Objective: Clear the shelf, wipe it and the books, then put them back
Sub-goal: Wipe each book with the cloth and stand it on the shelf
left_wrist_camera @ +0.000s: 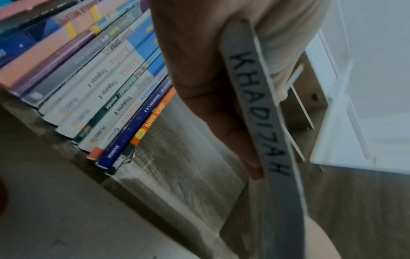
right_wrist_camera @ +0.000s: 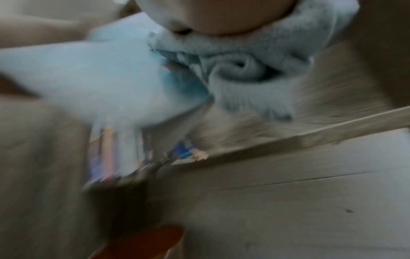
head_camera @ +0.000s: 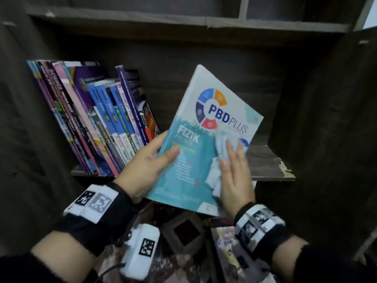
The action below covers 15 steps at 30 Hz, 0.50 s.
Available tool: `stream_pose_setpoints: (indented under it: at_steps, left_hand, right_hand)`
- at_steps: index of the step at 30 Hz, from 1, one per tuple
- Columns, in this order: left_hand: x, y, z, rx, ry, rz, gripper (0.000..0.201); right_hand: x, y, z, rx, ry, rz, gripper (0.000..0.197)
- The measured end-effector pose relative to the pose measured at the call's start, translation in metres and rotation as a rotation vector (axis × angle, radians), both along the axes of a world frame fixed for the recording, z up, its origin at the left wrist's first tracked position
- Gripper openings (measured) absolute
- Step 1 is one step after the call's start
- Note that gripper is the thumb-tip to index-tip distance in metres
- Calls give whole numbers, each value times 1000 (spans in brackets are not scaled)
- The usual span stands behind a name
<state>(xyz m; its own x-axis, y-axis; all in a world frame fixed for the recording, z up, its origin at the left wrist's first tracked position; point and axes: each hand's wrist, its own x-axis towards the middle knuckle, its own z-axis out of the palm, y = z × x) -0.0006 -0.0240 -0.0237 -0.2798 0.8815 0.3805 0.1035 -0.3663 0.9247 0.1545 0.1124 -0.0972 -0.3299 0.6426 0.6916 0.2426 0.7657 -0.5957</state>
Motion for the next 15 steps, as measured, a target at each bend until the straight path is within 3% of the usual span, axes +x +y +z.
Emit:
stream_pose_setpoints:
  at_steps: [3, 5, 10, 12, 15]
  left_hand:
    - [3, -5, -11, -65, 4, -51, 40]
    - [12, -4, -19, -103, 19, -64, 50]
    - [14, 8, -28, -61, -33, 38, 49]
    - [8, 9, -24, -42, -76, 65, 43]
    - [3, 7, -20, -44, -31, 65, 43]
  right_hand:
    - [3, 37, 28, -222, 100, -172, 54]
    - [-9, 28, 43, -219, 63, -192, 54]
    - [-34, -53, 22, 88, -167, 144, 53]
    - [-33, -55, 11, 119, -203, 243, 51]
    - [-36, -13, 19, 62, -117, 151, 52]
